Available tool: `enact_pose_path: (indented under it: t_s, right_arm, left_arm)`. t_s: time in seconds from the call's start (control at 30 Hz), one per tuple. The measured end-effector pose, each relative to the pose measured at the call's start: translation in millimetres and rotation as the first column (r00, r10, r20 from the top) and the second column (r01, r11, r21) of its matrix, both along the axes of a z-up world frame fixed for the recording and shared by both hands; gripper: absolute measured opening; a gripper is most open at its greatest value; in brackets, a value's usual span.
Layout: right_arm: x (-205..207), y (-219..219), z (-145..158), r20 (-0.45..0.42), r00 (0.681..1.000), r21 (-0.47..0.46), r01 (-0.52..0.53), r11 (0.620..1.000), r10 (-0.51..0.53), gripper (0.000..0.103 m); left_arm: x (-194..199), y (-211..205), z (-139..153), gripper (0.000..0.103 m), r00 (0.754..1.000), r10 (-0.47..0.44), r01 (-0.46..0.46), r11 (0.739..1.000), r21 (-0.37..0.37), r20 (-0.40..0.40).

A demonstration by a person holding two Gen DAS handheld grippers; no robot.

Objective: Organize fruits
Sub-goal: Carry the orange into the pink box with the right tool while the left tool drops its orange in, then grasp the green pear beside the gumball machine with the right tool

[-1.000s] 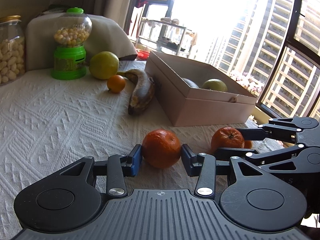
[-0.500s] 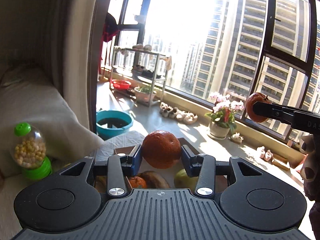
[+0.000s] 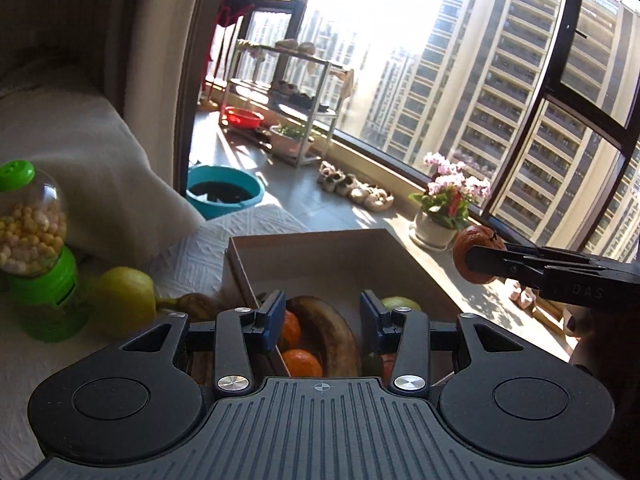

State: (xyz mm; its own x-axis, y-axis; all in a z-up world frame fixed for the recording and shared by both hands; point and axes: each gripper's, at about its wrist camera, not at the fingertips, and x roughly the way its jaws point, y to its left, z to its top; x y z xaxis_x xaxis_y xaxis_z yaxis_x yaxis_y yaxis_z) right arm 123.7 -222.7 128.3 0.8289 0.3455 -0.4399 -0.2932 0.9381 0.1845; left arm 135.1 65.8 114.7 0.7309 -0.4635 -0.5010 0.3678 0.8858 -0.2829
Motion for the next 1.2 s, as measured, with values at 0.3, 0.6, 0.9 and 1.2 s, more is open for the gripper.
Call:
enact_pose_path:
  t_s: [0.3,0.6,0.9,1.2]
  right_arm:
    - [46,30,-10,-0.156,0.986,0.029,-0.046,0.999,0.05,0.049]
    - [136,75,-50,-0.371,0.928,-0.062,0.013,0.998,-0.035,0.049]
    - [124,94,-31,-0.331,0.942,-0.194,-0.006,0.981,-0.06,0.05]
    - [76,248,-18,-0.189,0.904,-0.519,-0.424,0.742,0.385,0.074]
  left_arm:
    - [-40,69,-47,0.045,0.981,0.195,-0.195,0.981,-0.002,-0.001]
    - [-61,99,-75,0.045,0.97,0.24,-0.242,0.97,-0.036,-0.039]
    - [-67,132,-75,0.045,0.943,0.331,-0.33,0.933,-0.143,-0.024]
    - [-77,151,-72,0.045,0.913,0.406,-0.404,0.896,-0.185,-0.031]
